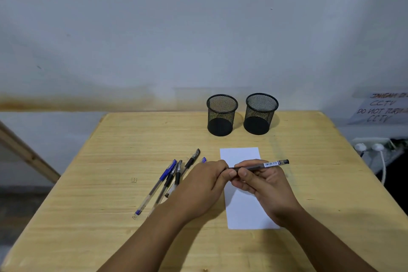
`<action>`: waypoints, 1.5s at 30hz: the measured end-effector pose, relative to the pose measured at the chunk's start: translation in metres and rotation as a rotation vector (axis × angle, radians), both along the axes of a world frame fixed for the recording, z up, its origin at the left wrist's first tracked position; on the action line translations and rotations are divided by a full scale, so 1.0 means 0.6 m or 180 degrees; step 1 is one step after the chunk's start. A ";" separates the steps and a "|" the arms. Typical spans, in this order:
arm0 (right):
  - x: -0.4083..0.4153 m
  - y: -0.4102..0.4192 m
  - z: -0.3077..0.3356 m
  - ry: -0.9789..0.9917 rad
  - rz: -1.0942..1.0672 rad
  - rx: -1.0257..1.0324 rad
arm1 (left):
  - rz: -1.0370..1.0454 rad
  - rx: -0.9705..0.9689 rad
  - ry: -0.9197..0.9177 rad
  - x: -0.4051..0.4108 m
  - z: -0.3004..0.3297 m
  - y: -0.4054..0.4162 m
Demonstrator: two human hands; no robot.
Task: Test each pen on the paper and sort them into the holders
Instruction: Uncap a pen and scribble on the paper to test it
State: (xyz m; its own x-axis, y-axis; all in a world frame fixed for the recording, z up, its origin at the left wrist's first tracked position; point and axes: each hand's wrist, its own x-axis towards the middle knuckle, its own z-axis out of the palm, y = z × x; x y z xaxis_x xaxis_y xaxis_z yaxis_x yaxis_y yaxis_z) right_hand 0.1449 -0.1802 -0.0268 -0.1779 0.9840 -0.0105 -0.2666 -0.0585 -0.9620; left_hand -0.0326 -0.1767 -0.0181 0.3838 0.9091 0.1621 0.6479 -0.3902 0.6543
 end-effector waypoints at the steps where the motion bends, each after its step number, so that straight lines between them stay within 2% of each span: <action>1: 0.002 0.001 -0.001 -0.0023 -0.0042 -0.0012 | -0.0021 -0.0011 0.0003 0.001 0.000 -0.001; 11: 0.011 0.003 0.000 -0.0029 -0.0245 0.0181 | -0.0137 -0.0054 -0.0329 -0.010 -0.005 0.001; 15: 0.046 0.016 0.004 0.0193 -0.0429 0.0162 | 0.0166 -0.0194 -0.0690 -0.052 0.003 0.015; 19: 0.057 0.026 -0.001 0.0090 -0.0515 0.0211 | 0.0309 -0.0083 -0.0612 -0.053 0.008 0.027; 22: 0.054 0.025 -0.010 0.0076 -0.0732 0.0138 | 0.0336 -0.0086 -0.0380 -0.053 -0.009 0.033; 25: 0.049 0.019 -0.022 0.0030 -0.0877 -0.0002 | 0.0272 -0.0075 0.0201 -0.051 -0.032 0.033; 28: 0.041 0.018 -0.034 -0.0139 -0.1032 -0.0112 | 0.0245 0.0135 0.0685 -0.044 -0.047 0.028; 33: 0.013 0.019 -0.040 -0.0299 -0.1087 -0.0225 | 0.0754 0.0704 0.1393 -0.036 -0.080 0.036; 39: -0.010 0.012 -0.047 -0.1163 -0.0825 0.0026 | 0.1084 0.0823 0.1443 -0.031 -0.085 0.040; 45: -0.003 0.007 -0.045 -0.1225 -0.0759 0.0119 | 0.1146 0.0680 0.1472 -0.032 -0.081 0.030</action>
